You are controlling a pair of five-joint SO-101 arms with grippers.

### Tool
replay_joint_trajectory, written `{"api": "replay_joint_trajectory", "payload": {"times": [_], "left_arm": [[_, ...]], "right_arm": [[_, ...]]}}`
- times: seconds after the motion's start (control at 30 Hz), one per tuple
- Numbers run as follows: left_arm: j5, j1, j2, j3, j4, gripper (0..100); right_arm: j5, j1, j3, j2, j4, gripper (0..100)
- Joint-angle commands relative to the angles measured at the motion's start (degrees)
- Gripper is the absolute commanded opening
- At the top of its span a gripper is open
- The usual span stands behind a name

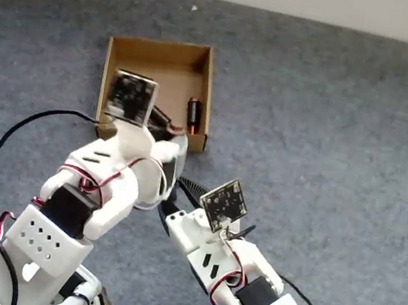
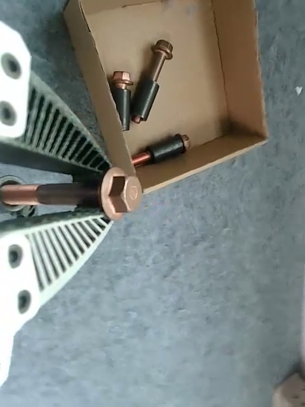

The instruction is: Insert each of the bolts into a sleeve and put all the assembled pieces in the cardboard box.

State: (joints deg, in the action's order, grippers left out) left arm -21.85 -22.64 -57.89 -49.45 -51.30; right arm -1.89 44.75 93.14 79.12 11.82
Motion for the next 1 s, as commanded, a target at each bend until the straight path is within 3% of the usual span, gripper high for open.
{"api": "replay_joint_trajectory", "payload": {"times": [0.0,0.27,0.47,0.7,0.97], "left_arm": [[5.27,-2.86,-0.84,0.57,-2.46,1],[6.15,-2.86,-16.84,-7.52,-1.67,1],[14.68,-2.42,-28.09,-17.89,4.04,1],[15.12,-2.33,-29.41,-18.33,3.96,1],[14.86,1.63,-29.58,-18.33,4.22,8]], "right_arm": [[-2.37,-1.27,-3.56,0.92,2.42,0.4],[-2.55,-4.70,-7.34,0.92,5.93,0.4],[-2.55,-4.88,-9.01,1.01,5.76,0.4],[-2.02,-4.62,-13.49,1.01,5.76,0.4],[6.68,-4.53,-14.99,1.01,4.70,0.4]]}}
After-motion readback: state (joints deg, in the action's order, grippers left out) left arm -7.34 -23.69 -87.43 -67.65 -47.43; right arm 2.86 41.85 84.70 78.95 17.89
